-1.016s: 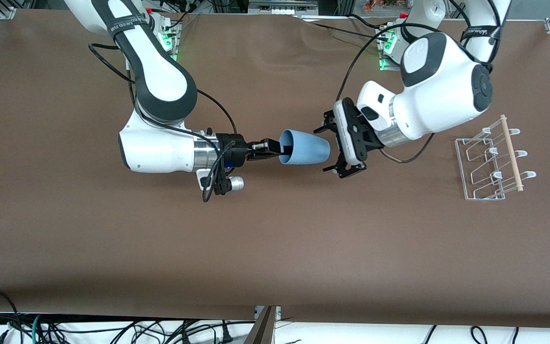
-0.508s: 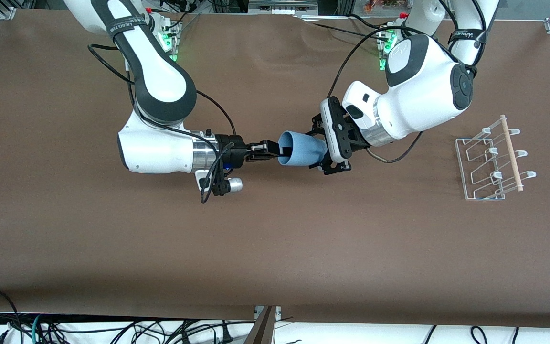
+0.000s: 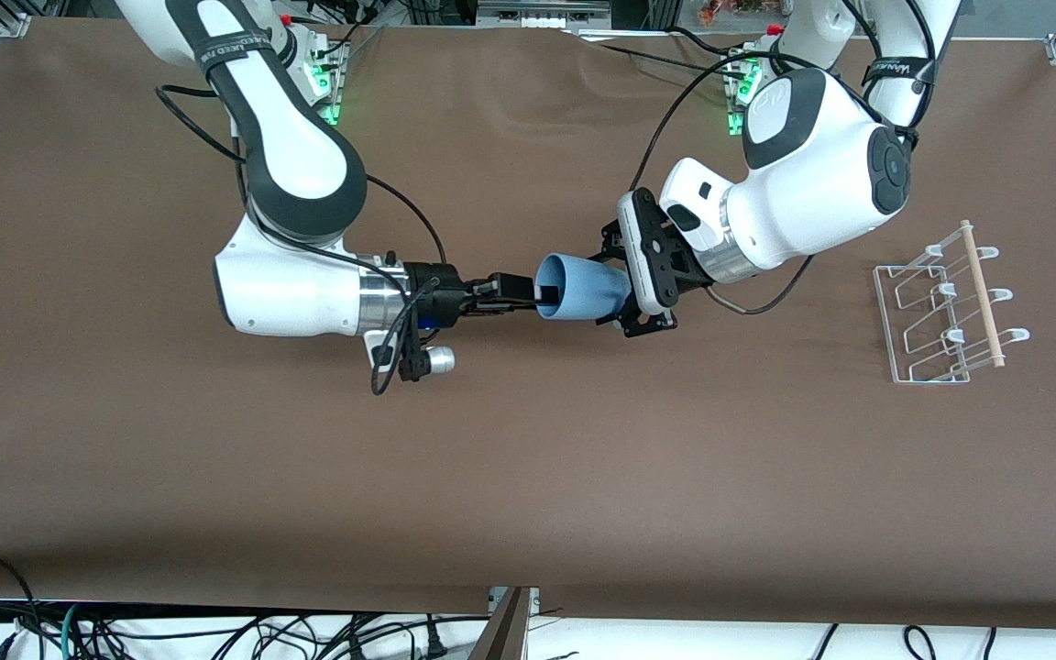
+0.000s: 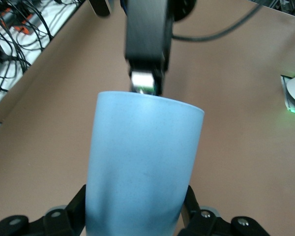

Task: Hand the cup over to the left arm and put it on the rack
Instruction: 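Grasp the cup bottom with the left gripper from the right gripper, then open the right gripper and withdraw it while the left gripper carries cup, then lower the cup onto the rack hook with the left gripper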

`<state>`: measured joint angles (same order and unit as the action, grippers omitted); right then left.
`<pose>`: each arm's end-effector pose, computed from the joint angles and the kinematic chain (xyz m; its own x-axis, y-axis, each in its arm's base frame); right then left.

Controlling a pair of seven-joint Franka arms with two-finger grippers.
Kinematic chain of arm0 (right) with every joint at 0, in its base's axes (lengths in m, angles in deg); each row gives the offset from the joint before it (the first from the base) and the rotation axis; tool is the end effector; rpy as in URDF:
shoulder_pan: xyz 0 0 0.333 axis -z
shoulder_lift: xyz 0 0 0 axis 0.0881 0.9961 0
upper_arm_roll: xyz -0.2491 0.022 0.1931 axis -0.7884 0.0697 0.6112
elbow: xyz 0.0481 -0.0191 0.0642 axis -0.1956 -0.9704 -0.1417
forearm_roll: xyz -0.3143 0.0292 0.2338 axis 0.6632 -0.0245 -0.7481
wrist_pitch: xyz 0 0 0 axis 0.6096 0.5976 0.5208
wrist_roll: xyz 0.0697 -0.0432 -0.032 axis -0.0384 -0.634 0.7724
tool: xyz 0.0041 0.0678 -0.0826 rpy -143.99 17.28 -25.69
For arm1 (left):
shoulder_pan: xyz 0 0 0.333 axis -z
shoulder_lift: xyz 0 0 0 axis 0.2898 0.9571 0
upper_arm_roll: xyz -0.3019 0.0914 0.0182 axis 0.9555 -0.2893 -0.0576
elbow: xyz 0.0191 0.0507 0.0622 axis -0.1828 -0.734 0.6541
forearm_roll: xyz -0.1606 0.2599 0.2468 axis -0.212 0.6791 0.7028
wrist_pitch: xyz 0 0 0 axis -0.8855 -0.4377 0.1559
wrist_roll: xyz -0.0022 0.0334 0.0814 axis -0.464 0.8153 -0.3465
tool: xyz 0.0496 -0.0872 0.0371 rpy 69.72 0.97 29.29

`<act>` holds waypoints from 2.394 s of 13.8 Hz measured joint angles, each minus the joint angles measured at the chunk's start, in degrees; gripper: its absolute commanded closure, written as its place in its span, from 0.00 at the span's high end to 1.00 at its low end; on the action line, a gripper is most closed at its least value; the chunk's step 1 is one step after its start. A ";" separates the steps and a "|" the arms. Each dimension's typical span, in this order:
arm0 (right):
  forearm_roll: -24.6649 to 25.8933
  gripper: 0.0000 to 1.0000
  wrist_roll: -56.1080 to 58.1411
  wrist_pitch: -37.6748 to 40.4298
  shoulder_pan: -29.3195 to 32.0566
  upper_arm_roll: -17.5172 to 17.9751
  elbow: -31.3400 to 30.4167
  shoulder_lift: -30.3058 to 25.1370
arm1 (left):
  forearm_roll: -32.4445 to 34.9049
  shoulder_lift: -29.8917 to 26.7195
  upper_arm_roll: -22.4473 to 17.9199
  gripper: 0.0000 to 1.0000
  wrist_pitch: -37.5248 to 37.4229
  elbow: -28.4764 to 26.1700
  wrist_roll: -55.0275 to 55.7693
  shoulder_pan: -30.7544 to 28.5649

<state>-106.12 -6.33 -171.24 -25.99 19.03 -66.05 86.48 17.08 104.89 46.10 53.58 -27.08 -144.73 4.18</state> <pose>0.6358 0.3885 0.4283 0.9826 0.0698 -0.1719 -0.1250 -0.4360 -0.8912 0.5961 -0.3188 0.4806 0.2974 -0.7707 0.5635 -0.9544 -0.2237 0.1978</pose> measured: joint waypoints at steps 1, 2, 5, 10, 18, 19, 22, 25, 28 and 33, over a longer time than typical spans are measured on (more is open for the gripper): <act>0.11 1.00 0.01 0.51 0.84 -0.09 0.16 -0.01 | 1.33 0.00 -0.41 0.12 -2.49 0.03 0.00 -0.24; 0.79 1.00 0.17 1.20 1.91 -0.22 0.34 -0.04 | 3.85 -0.01 -0.70 0.12 -5.23 0.16 0.01 -0.90; 9.09 1.00 0.32 4.47 5.80 -0.49 0.93 -0.64 | 15.05 -0.24 -0.99 0.12 -17.54 1.04 0.02 -4.48; 26.41 1.00 0.40 10.85 10.83 -0.59 1.31 -2.52 | 43.40 -0.43 -0.66 0.11 -33.41 1.20 0.89 -5.40; 48.54 1.00 7.55 21.02 13.98 -5.72 1.34 -7.21 | 76.94 4.17 -1.26 0.13 -50.47 0.70 10.45 -6.02; 50.61 1.00 7.92 21.59 14.09 -6.68 1.26 -7.76 | 79.93 5.65 -1.60 0.13 -51.44 0.64 12.57 -6.56; 57.23 1.00 8.23 21.81 15.16 -7.55 0.23 -10.27 | 82.31 9.57 -3.18 0.11 -52.23 0.57 18.34 -11.12; 58.96 1.00 8.22 22.45 18.14 -7.81 -3.00 -16.27 | 82.14 11.60 -3.47 0.08 -54.31 -1.82 23.53 -17.20; 65.39 1.00 8.29 23.86 20.83 -7.88 -6.77 -23.60 | 82.13 12.00 -2.76 0.09 -54.53 -3.15 33.24 -16.91; 70.43 1.00 8.29 26.41 20.84 -7.73 -8.81 -29.96 | 82.42 13.15 -2.60 0.12 -49.54 -3.13 42.95 -16.21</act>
<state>-35.69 1.96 -144.83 -5.15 11.30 -74.86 56.53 99.50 118.04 43.50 4.04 -30.21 -101.77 -12.04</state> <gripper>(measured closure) 0.000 0.233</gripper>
